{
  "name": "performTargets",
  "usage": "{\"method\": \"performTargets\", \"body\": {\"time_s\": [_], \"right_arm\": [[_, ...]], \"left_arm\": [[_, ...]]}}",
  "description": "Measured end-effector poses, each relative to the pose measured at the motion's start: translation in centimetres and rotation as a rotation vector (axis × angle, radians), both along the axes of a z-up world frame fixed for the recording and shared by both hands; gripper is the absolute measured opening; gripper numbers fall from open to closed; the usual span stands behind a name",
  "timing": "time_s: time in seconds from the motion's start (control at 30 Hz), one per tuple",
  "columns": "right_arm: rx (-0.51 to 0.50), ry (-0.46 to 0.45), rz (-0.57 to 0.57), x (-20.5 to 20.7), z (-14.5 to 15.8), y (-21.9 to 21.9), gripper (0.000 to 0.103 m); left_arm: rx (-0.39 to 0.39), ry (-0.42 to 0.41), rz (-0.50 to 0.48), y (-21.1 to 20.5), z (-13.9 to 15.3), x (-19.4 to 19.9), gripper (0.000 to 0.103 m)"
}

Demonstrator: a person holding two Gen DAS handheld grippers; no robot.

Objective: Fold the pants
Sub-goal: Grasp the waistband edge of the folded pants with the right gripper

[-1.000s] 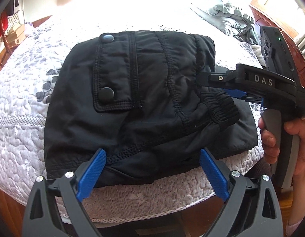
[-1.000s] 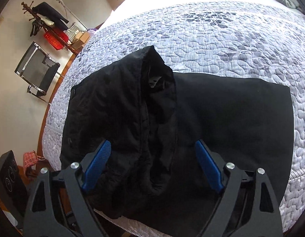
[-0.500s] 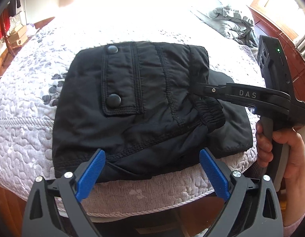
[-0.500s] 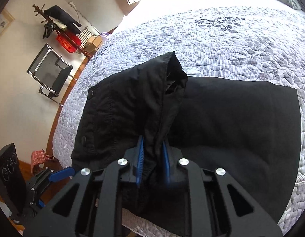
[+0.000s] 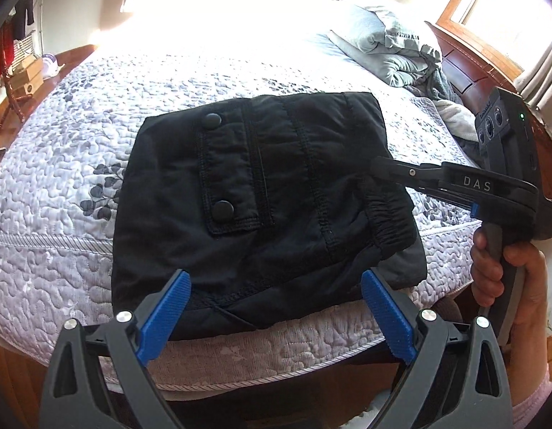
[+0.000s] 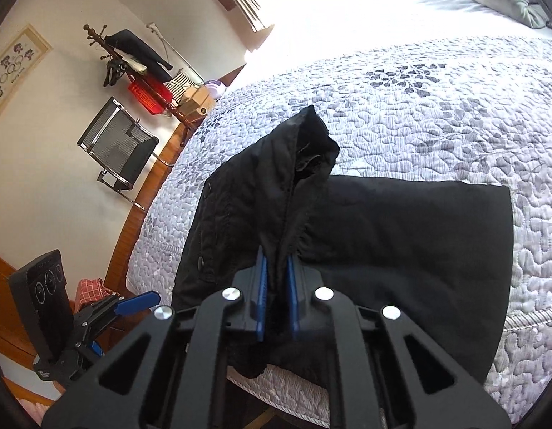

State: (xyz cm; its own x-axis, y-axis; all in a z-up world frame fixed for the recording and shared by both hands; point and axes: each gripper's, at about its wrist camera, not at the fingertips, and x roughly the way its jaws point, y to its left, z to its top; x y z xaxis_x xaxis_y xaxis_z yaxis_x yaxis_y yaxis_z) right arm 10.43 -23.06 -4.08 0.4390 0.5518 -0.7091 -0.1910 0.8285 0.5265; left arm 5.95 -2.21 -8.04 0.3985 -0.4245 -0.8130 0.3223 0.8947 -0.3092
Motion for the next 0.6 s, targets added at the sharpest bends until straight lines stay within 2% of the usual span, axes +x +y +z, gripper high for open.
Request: {"method": "performTargets", "body": {"time_s": [0.1, 0.27, 0.37, 0.6], "right_arm": [[-0.012, -0.004, -0.029, -0.4, 0.5, -1.4, 0.008], [-0.035, 0.020, -0.103, -0.9, -0.3, -4.8, 0.008], [-0.087, 0.023, -0.149, -1.2, -0.6, -6.6, 0.008], [-0.124, 0.085, -0.217, -1.7, -2.6, -9.9, 0.009]], "left_arm": [[-0.023, 0.005, 0.027, 0.7, 0.2, 0.4, 0.099], [-0.009, 0.033, 0.069, 1.4, -0.7, 1.4, 0.099], [-0.004, 0.046, 0.072, 1.5, -1.3, 1.7, 0.099], [0.009, 0.049, 0.047, 0.0, -1.7, 1.7, 0.099]]}}
